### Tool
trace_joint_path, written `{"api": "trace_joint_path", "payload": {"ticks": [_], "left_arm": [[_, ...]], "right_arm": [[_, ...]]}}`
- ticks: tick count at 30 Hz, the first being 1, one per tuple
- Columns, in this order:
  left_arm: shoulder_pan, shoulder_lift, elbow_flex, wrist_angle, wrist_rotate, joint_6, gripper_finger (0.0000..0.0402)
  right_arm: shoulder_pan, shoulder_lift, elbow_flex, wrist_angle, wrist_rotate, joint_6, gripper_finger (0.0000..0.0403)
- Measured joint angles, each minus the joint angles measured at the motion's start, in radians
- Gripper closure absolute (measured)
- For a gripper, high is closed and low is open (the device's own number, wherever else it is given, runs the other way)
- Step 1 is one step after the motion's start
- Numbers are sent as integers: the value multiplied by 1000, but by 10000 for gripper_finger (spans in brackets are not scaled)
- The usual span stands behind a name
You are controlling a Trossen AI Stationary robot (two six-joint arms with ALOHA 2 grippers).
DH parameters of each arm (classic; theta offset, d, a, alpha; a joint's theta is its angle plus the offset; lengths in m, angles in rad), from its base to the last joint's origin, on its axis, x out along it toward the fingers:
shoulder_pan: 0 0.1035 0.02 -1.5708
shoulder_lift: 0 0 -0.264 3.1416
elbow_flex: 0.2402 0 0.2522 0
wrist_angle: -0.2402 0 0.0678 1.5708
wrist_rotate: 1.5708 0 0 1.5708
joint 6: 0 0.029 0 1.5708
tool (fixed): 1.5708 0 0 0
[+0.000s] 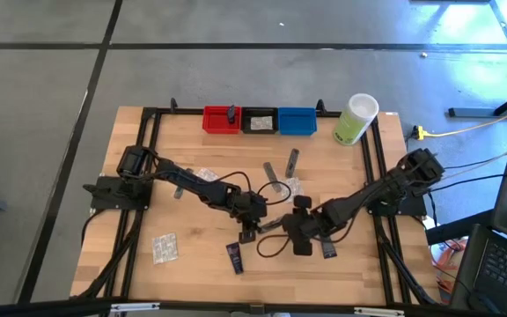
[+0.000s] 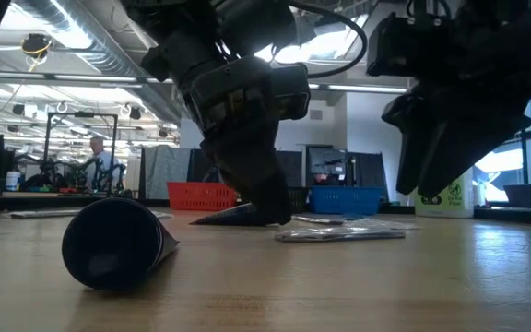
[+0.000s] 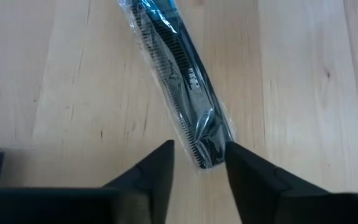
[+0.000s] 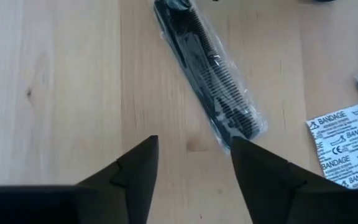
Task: Pick & Place Travel size toiletries
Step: Put the black comb into the blue bin
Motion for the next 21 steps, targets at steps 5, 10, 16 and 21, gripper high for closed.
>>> {"api": "trace_joint_path", "payload": {"ticks": [5, 10, 16, 21], "left_arm": [[0, 0, 0, 1, 22, 0, 215], [0, 0, 0, 3, 48, 0, 200], [0, 0, 0, 2, 47, 3, 199], [0, -1, 1, 3, 46, 12, 196]], "right_arm": [[-58, 0, 0, 16, -58, -57, 172], [-128, 6, 0, 65, -140, -147, 159], [-182, 39, -1, 72, -204, -209, 145], [-192, 84, 0, 76, -234, -228, 122]]}}
